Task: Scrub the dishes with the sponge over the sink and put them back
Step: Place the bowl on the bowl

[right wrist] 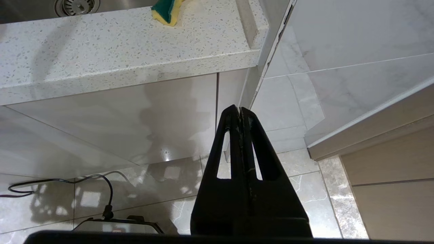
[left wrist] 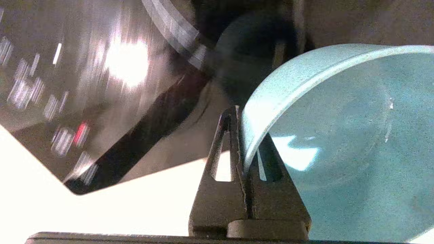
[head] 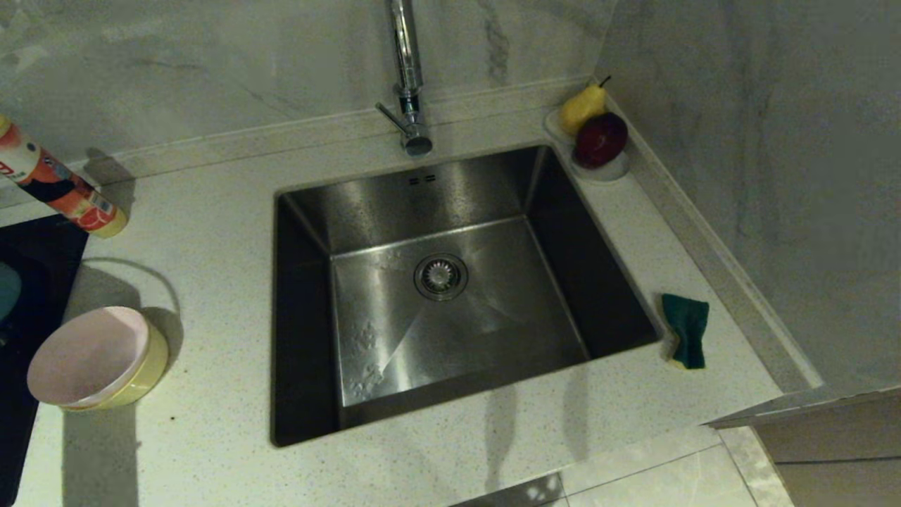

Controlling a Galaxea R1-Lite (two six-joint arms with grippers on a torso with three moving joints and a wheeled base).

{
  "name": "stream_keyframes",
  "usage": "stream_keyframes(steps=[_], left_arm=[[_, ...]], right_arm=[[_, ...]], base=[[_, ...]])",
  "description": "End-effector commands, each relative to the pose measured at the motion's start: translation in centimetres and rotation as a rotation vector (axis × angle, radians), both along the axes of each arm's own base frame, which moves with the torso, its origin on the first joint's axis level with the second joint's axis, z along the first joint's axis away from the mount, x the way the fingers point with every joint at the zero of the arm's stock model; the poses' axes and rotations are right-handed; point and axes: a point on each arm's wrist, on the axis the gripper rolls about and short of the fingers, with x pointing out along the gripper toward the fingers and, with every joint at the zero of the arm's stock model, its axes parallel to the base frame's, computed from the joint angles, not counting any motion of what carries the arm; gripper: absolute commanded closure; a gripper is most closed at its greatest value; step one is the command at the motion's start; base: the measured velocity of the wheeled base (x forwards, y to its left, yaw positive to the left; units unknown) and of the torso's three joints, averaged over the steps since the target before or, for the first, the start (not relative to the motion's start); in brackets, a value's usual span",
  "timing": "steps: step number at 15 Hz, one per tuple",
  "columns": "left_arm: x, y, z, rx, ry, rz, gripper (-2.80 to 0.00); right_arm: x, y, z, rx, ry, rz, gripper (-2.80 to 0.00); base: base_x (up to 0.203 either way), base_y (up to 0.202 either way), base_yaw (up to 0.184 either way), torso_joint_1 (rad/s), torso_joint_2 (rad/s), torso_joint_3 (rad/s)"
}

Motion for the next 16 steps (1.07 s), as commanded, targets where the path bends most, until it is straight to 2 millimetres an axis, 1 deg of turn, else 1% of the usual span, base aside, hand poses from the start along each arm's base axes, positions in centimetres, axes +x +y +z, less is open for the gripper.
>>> stream_keyframes(steps=[1,4,5,7,9,14,16], left_arm=[[-1.9,-3.0,2.8,0.033,0.024,-0.080,0.00],[-3.4,-5.3,4.5,0.058,0.019,-0.172,0.00],[-3.3,-6.1,4.6,0.051,0.031,-0.207,0.00],[-2.7,-7.5,4.0,0.038,0.088,-0.279,0.00],[-1.8,-8.8,3.8,0.063,0.121,-0.325,0.00],[0.8,-12.0,4.1,0.105,0.138,-0.444,0.00],[1.1,-13.0,4.0,0.121,0.169,-0.470,0.00]], right_arm=[[0.0,0.0,0.0,0.000,0.002,0.000,0.00],[0.0,0.0,0.0,0.000,0.002,0.000,0.00],[0.0,0.0,0.0,0.000,0.002,0.000,0.00],[0.0,0.0,0.0,0.000,0.002,0.000,0.00],[0.0,0.0,0.0,0.000,0.002,0.000,0.00],[0.0,0.0,0.0,0.000,0.001,0.000,0.00],[0.0,0.0,0.0,0.000,0.002,0.000,0.00]], base=[[0.000,0.000,0.000,0.000,0.00,0.000],[0.000,0.000,0.000,0.000,0.00,0.000],[0.000,0.000,0.000,0.000,0.00,0.000],[0.000,0.000,0.000,0.000,0.00,0.000],[0.000,0.000,0.000,0.000,0.00,0.000],[0.000,0.000,0.000,0.000,0.00,0.000],[0.000,0.000,0.000,0.000,0.00,0.000]])
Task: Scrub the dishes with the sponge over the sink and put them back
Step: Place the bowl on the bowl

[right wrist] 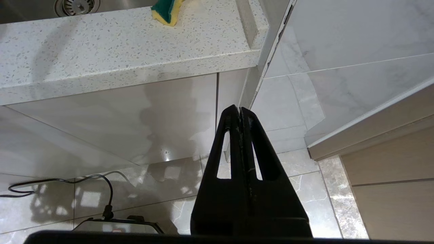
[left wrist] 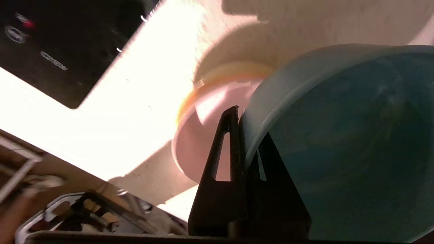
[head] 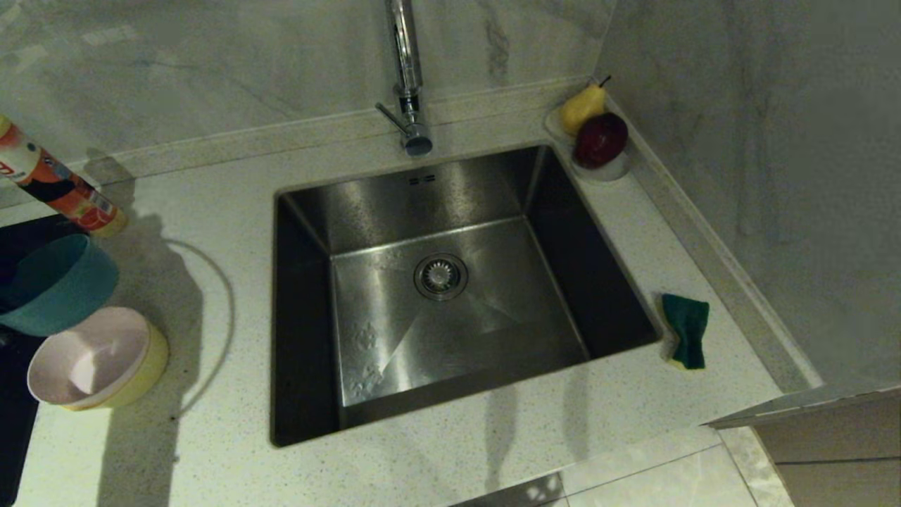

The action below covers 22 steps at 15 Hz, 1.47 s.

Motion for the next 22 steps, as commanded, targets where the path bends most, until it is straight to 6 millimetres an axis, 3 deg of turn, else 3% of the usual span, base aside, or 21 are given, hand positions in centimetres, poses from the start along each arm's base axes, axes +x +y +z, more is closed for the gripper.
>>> stream_keyframes(steps=[1,7,13,22], left_arm=[[0.2,-1.2,-0.1,0.027,0.035,-0.023,0.00],[-1.1,-2.1,0.0,0.117,0.079,-0.071,0.00],[-1.4,-2.1,-3.2,0.206,0.154,-0.095,0.00],[-1.1,-2.4,-3.1,0.206,0.066,-0.113,0.00]], right_arm=[[0.0,0.0,0.0,-0.001,0.000,0.000,0.00],[0.0,0.0,0.0,-0.001,0.002,0.000,0.00],[0.0,0.0,0.0,-0.001,0.002,0.000,0.00],[0.0,0.0,0.0,-0.001,0.002,0.000,0.00]], base=[[0.000,0.000,0.000,0.000,0.00,0.000],[0.000,0.000,0.000,0.000,0.00,0.000],[0.000,0.000,0.000,0.000,0.00,0.000],[0.000,0.000,0.000,0.000,0.00,0.000]])
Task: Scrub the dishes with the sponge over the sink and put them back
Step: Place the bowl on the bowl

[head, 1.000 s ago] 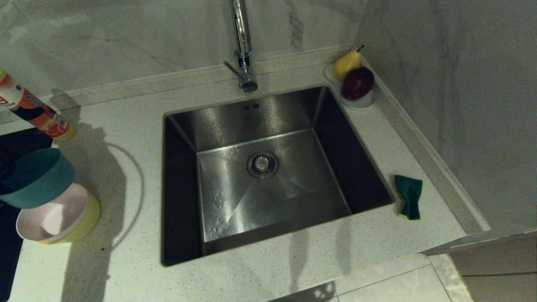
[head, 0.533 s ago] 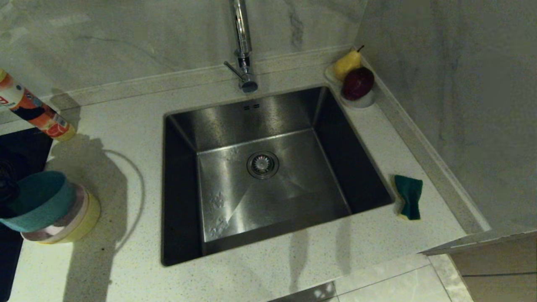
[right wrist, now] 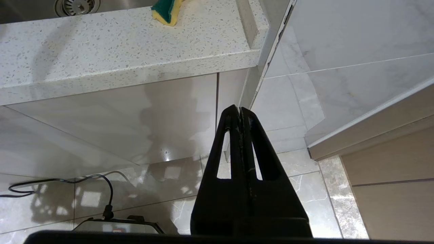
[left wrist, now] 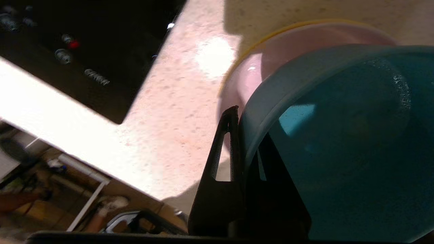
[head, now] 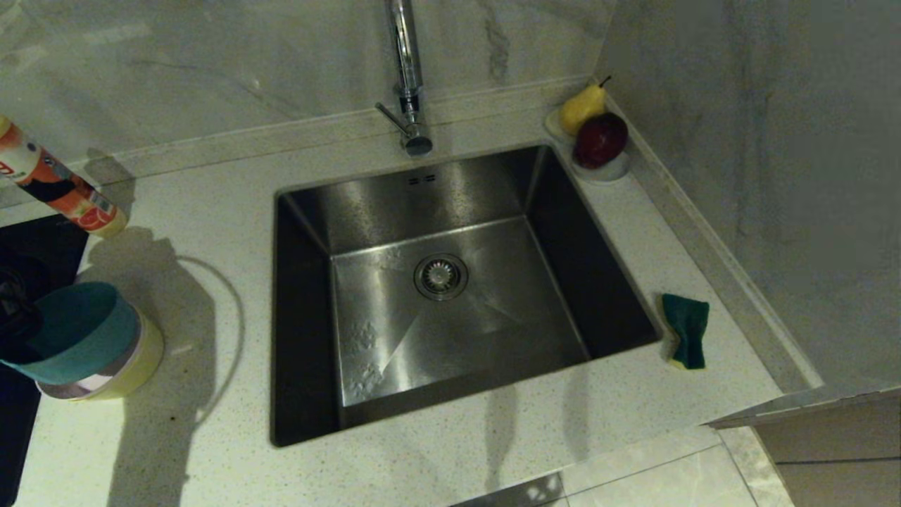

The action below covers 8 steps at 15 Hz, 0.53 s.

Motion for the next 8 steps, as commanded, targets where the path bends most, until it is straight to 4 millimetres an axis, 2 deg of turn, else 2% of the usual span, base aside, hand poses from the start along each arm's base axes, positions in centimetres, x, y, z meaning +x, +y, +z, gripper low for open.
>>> stream_keyframes(steps=[1,8], left_arm=[[0.02,-0.01,0.01,0.005,-0.023,0.000,0.00],[-0.75,-0.55,-0.14,0.058,-0.164,-0.029,0.00]], right_arm=[[0.01,0.00,0.01,-0.001,0.000,0.000,0.00],[0.01,0.00,0.00,-0.001,0.001,0.000,0.00]], base=[[0.000,0.000,0.000,0.000,0.00,0.000],[0.000,0.000,0.000,0.000,0.00,0.000]])
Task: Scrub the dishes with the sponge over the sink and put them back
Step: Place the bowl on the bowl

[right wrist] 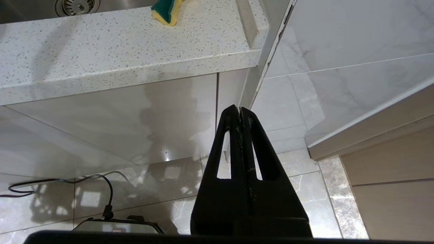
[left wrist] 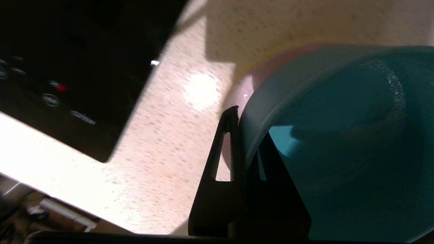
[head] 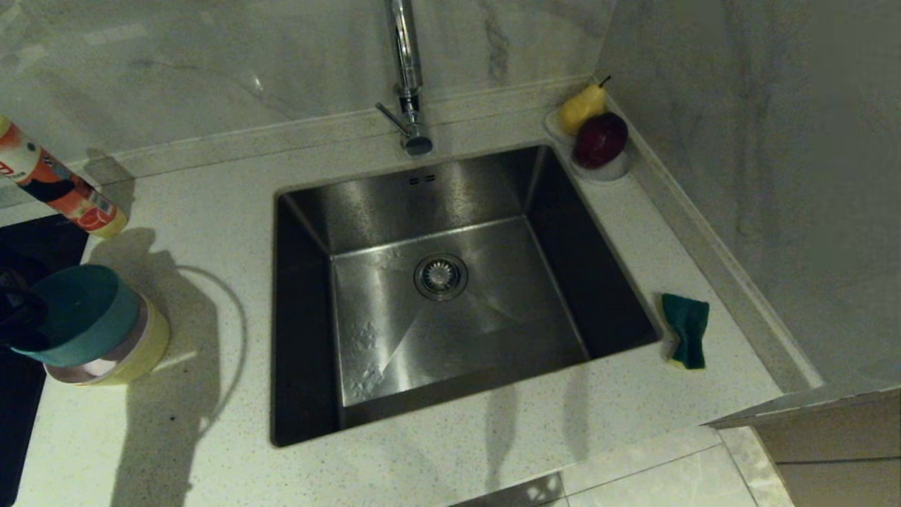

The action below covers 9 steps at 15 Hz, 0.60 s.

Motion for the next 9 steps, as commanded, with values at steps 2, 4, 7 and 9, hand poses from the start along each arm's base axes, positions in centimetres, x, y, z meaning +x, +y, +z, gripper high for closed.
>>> stream_keyframes(steps=[2,4,7,9], left_arm=[[-1.5,-1.1,0.1,-0.045,-0.048,-0.061,0.00],[-2.1,-1.6,-0.7,-0.048,-0.027,-0.093,0.00],[-1.7,-1.2,-1.7,-0.012,-0.059,-0.096,0.00],[-1.5,-0.9,-1.5,0.007,-0.083,-0.088,0.00]], right_arm=[[0.0,0.0,0.0,0.000,0.002,0.000,0.00],[0.0,0.0,0.0,0.000,0.002,0.000,0.00],[0.0,0.0,0.0,0.000,0.002,0.000,0.00],[0.0,0.0,0.0,0.000,0.002,0.000,0.00]], base=[[0.000,0.000,0.000,0.000,0.00,0.000],[0.000,0.000,0.000,0.000,0.00,0.000],[0.000,0.000,0.000,0.000,0.00,0.000],[0.000,0.000,0.000,0.000,0.00,0.000]])
